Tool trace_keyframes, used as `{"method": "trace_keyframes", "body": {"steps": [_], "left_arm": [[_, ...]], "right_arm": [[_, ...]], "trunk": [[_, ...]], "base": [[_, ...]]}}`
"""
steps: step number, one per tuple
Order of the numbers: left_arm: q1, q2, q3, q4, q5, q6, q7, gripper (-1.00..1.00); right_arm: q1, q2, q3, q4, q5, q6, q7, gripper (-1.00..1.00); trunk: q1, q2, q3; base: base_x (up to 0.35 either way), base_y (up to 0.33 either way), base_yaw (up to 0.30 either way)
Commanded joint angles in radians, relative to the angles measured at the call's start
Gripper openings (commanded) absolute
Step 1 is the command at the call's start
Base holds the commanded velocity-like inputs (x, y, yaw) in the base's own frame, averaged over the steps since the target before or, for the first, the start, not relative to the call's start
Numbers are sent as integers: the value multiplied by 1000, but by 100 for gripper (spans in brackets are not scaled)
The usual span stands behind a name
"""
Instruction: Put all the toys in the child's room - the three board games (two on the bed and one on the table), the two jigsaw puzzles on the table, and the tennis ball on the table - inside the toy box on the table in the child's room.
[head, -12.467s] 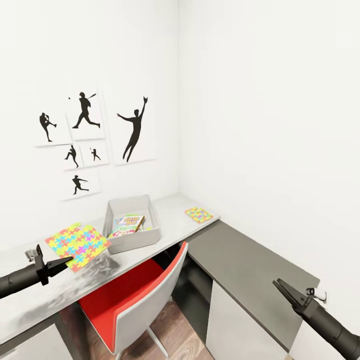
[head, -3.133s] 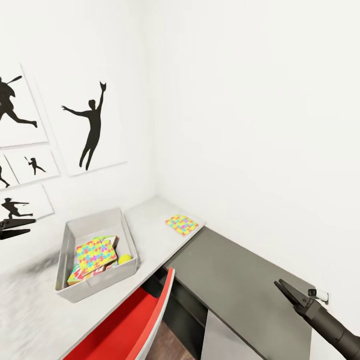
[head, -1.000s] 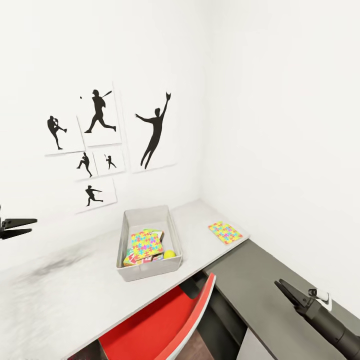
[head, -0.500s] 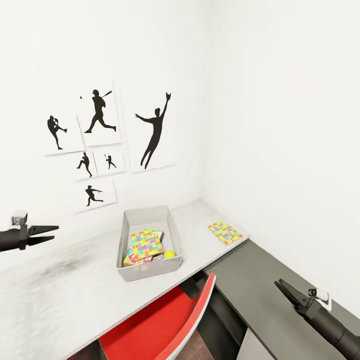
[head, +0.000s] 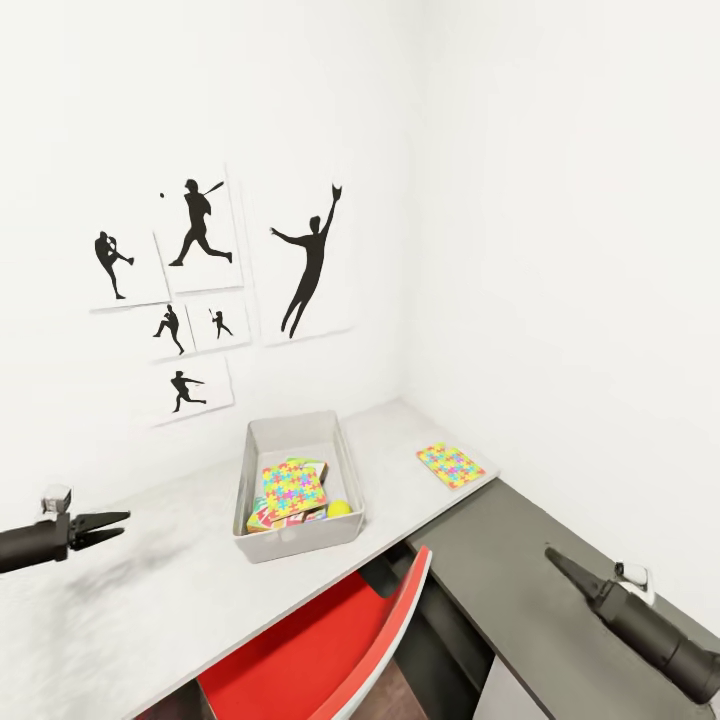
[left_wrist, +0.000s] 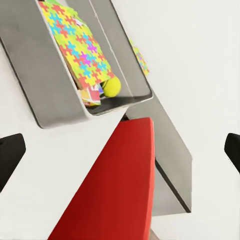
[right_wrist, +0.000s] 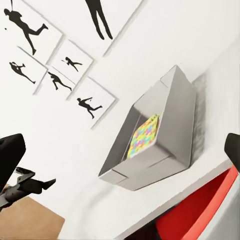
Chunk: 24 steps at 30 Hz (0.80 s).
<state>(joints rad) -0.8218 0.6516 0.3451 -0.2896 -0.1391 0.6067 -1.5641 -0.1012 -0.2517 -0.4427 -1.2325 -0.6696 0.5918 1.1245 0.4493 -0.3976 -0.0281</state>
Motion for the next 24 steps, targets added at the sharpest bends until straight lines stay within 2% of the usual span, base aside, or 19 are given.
{"method": "trace_keyframes", "body": {"steps": [1,3,5,6,7,9,10,11,12,14,15,17,18,19,20,21,22,23,24], "left_arm": [[-1,2,19,21,-10,-10,-7,100],[-1,8,38,33,-9,-22,-7,100],[-1,26,95,47,-10,-34,-7,100],[-1,29,110,49,-11,-36,-7,100],[-1,34,136,52,-12,-39,-7,100],[0,36,155,53,-13,-41,-7,100],[0,37,168,54,-14,-43,-7,100],[0,38,172,55,-15,-43,-7,100],[0,38,179,55,-15,-44,-7,100],[0,39,184,56,-15,-44,-7,100],[0,40,187,56,-15,-45,-7,100],[0,42,189,56,-15,-45,-7,100],[0,43,191,56,-15,-46,-7,100],[0,44,191,56,-15,-46,-7,100],[0,45,192,56,-14,-46,-7,100],[0,46,192,56,-14,-46,-7,100],[0,47,193,56,-14,-46,-7,100],[0,48,194,56,-14,-47,-7,100],[0,48,194,56,-14,-47,-7,100]], "right_arm": [[1,3,0,-47,3,22,-22,100],[3,5,-1,-88,7,48,-51,100],[7,8,-4,-143,12,143,-157,100],[6,7,-4,-153,12,175,-193,100],[-2,5,-5,-175,11,243,-275,100],[-31,4,-6,-199,7,308,-365,100],[-83,5,-4,-223,4,363,-456,100],[-113,6,-3,-232,3,384,-500,100],[-181,8,3,-245,-1,415,-585,100],[-250,12,21,-250,-4,436,-662,100],[-319,18,56,-246,-5,449,-732,100],[-389,25,103,-229,-7,455,-799,100],[-459,31,155,-197,-7,455,-867,100],[-495,35,181,-175,-7,455,-902,100],[-567,46,227,-119,-8,455,-971,100],[-603,53,247,-87,-8,455,-1005,100],[-669,68,279,-20,-8,455,-1069,100],[-701,76,290,15,-8,455,-1098,100],[-759,94,307,84,-8,455,-1153,100]], "trunk": [[1,-2,-2],[1,-2,-2],[1,-2,-2],[1,-2,-2],[1,-2,-2],[1,-2,-2],[1,-2,-2],[1,-2,-2],[1,-2,-2],[1,-2,-2],[1,-2,-2],[1,-2,-2],[1,-2,-2],[1,-2,-2],[1,-2,-2],[1,-2,-2],[1,-2,-2],[1,-2,-2],[1,-2,-2]], "base": [[0,0,0],[0,0,0],[0,0,0],[0,0,0],[0,0,0],[0,0,0],[0,0,0],[0,0,0],[0,0,0],[0,0,0],[0,0,0],[0,0,0],[0,0,0],[0,0,0],[0,0,0],[0,0,0],[0,0,0],[0,0,0],[0,0,0]]}}
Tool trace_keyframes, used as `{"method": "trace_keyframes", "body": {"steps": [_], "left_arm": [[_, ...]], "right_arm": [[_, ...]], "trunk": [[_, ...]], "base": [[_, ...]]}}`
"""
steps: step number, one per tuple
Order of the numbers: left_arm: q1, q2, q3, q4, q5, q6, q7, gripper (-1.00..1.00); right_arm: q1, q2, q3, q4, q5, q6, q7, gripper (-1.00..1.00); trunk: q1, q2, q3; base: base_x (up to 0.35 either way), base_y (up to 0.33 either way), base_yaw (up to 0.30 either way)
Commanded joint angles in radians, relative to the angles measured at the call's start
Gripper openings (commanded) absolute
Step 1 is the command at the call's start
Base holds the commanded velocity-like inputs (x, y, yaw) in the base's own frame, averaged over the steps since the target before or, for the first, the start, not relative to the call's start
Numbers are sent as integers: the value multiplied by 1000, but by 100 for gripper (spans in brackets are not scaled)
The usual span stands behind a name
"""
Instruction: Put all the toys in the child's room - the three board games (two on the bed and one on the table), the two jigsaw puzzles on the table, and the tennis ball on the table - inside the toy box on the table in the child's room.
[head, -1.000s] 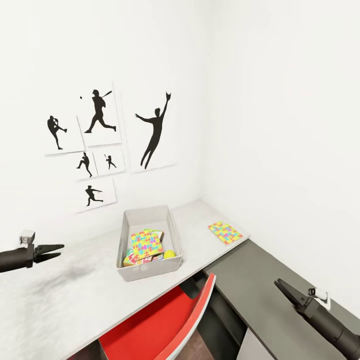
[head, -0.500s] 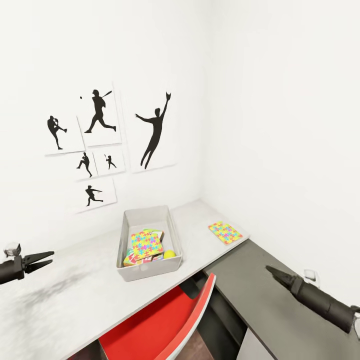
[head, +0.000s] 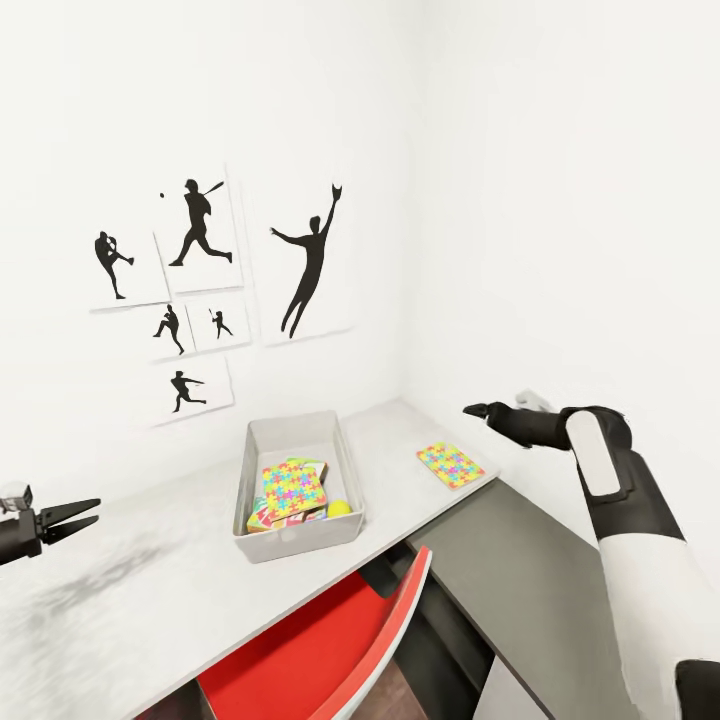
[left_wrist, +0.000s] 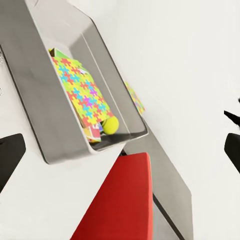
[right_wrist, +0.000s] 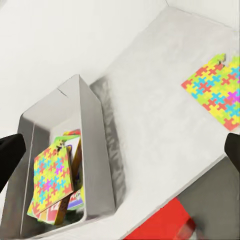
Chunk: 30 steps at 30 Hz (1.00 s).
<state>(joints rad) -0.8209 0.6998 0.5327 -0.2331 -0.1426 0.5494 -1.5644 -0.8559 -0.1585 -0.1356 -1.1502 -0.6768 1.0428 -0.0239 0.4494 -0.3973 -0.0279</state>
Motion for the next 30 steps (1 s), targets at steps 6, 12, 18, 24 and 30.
{"method": "trace_keyframes", "body": {"steps": [6,12,18,24,30], "left_arm": [[-1,1,7,0,-9,10,-6,100],[-1,1,8,0,-9,10,-6,100],[-1,2,9,0,-9,10,-6,100],[-1,2,9,0,-9,10,-6,100],[-1,3,9,0,-9,10,-6,100]], "right_arm": [[-147,42,29,189,6,4,-144,100],[-176,47,57,226,13,4,-178,100],[-178,45,77,229,13,4,-181,100],[-178,44,79,230,13,4,-182,100],[-178,48,84,230,13,4,-182,100]], "trunk": [[1,-3,-3],[1,-3,-3],[1,-3,-3],[1,-3,-3],[1,-3,-3]], "base": [[0,0,0],[0,0,0],[0,0,0],[3,0,0],[112,-17,12]]}}
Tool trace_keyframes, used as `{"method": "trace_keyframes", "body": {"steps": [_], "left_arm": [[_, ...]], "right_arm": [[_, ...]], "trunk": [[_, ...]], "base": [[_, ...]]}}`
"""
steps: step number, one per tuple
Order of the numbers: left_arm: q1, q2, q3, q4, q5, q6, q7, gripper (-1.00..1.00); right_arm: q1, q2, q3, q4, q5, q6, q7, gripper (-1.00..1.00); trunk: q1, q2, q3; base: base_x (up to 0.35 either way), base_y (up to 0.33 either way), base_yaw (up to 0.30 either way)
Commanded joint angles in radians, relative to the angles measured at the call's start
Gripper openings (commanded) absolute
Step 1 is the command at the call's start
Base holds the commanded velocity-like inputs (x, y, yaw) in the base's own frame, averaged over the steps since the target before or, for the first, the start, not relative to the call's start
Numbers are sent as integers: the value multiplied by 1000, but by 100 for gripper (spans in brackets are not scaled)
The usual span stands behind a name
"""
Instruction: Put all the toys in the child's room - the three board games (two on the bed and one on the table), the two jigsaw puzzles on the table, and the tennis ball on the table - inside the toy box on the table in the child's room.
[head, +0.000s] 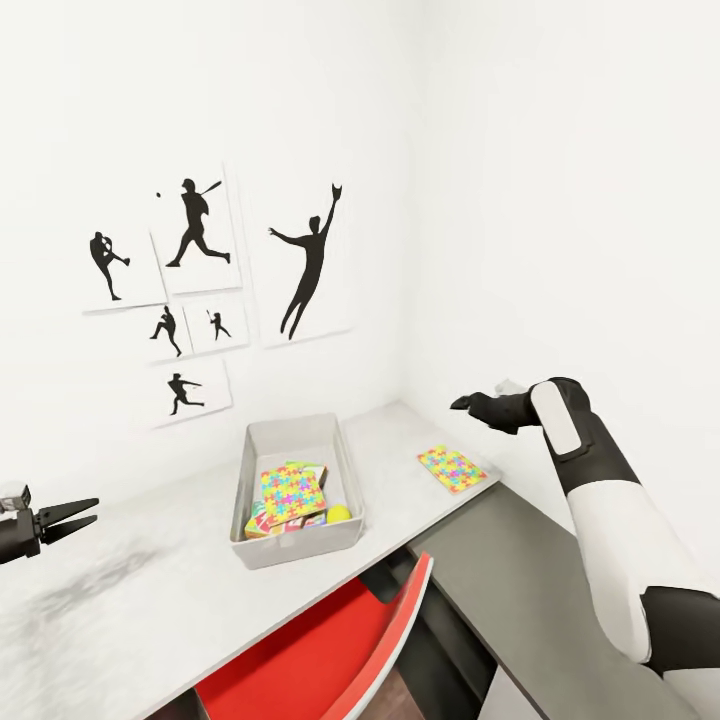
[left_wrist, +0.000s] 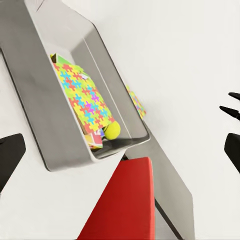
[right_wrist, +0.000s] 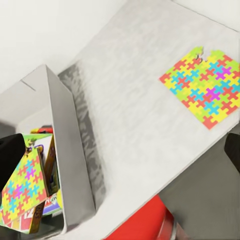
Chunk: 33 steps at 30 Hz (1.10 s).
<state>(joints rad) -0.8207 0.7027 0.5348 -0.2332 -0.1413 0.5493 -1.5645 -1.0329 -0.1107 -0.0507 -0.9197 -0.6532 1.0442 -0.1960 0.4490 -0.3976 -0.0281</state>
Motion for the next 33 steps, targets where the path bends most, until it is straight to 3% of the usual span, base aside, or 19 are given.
{"method": "trace_keyframes", "body": {"steps": [1,16,33], "left_arm": [[-2,0,7,0,-11,11,-6,100],[-2,0,7,0,-11,12,-6,100],[-2,-1,5,0,-11,11,-6,100]], "right_arm": [[-1,0,1,-1,-10,3,-10,100],[-1,-7,15,0,-11,3,-10,100],[-4,-14,14,1,-9,3,-10,100]], "trunk": [[1,-2,-2],[1,-2,-7],[1,-2,-7]], "base": [[155,-68,51],[102,55,186],[106,57,19]]}}
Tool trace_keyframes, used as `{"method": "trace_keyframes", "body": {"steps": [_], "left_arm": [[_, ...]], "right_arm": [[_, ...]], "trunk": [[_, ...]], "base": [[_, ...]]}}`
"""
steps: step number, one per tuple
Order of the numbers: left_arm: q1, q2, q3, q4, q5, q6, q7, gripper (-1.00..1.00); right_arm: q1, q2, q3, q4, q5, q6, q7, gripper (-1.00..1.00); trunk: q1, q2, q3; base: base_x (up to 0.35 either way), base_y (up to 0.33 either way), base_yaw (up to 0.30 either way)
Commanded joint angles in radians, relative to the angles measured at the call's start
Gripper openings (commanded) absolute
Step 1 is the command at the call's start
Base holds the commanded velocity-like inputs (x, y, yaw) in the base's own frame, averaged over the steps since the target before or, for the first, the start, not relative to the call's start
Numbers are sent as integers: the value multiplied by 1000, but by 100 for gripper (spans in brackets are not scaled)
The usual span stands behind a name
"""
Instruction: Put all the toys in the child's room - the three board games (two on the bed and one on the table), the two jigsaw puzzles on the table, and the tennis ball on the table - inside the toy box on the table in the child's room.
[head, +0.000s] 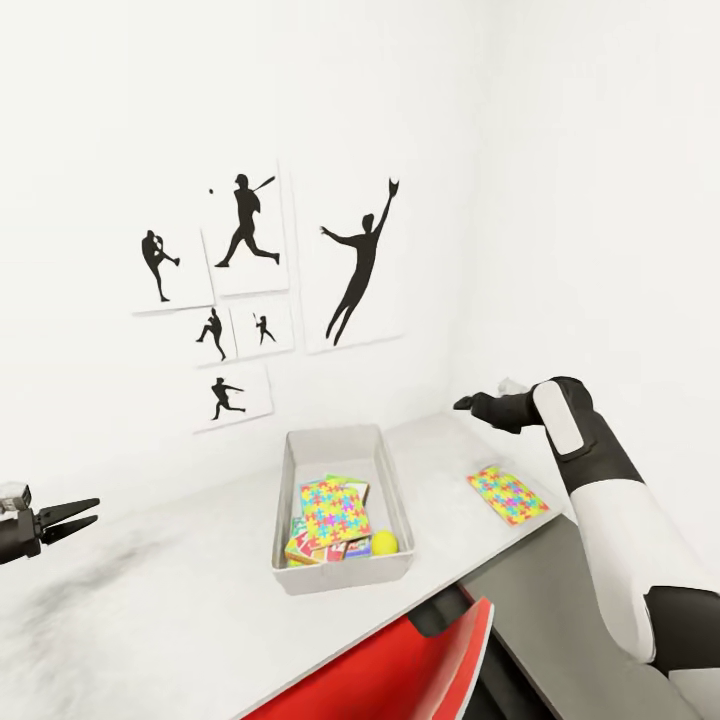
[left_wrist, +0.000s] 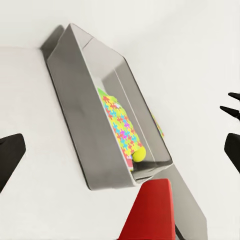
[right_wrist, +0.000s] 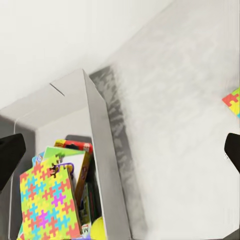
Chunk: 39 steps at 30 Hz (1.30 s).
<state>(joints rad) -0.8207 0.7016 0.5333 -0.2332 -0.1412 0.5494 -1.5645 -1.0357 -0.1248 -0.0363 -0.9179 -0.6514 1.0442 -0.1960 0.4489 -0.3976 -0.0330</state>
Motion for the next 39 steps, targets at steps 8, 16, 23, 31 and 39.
{"method": "trace_keyframes", "body": {"steps": [8,16,23,31,39], "left_arm": [[-2,-1,7,0,-11,11,-6,100],[-2,0,7,0,-11,11,-6,100],[-2,1,8,0,-11,11,-6,100],[-2,1,8,0,-11,11,-6,100],[-2,1,8,0,-11,10,-6,100]], "right_arm": [[-4,-4,0,0,-10,3,-10,100],[-4,-4,1,1,-10,3,-10,100],[-4,-4,1,3,-9,3,-10,100],[-4,-3,1,4,-8,3,-10,100],[-4,-4,1,4,-6,3,-10,100]], "trunk": [[1,-2,-4],[1,-2,-7],[1,-2,-9],[1,-2,-10],[1,-2,-10]], "base": [[100,-29,0],[58,-43,0],[33,-6,0],[95,-1,0],[8,0,0]]}}
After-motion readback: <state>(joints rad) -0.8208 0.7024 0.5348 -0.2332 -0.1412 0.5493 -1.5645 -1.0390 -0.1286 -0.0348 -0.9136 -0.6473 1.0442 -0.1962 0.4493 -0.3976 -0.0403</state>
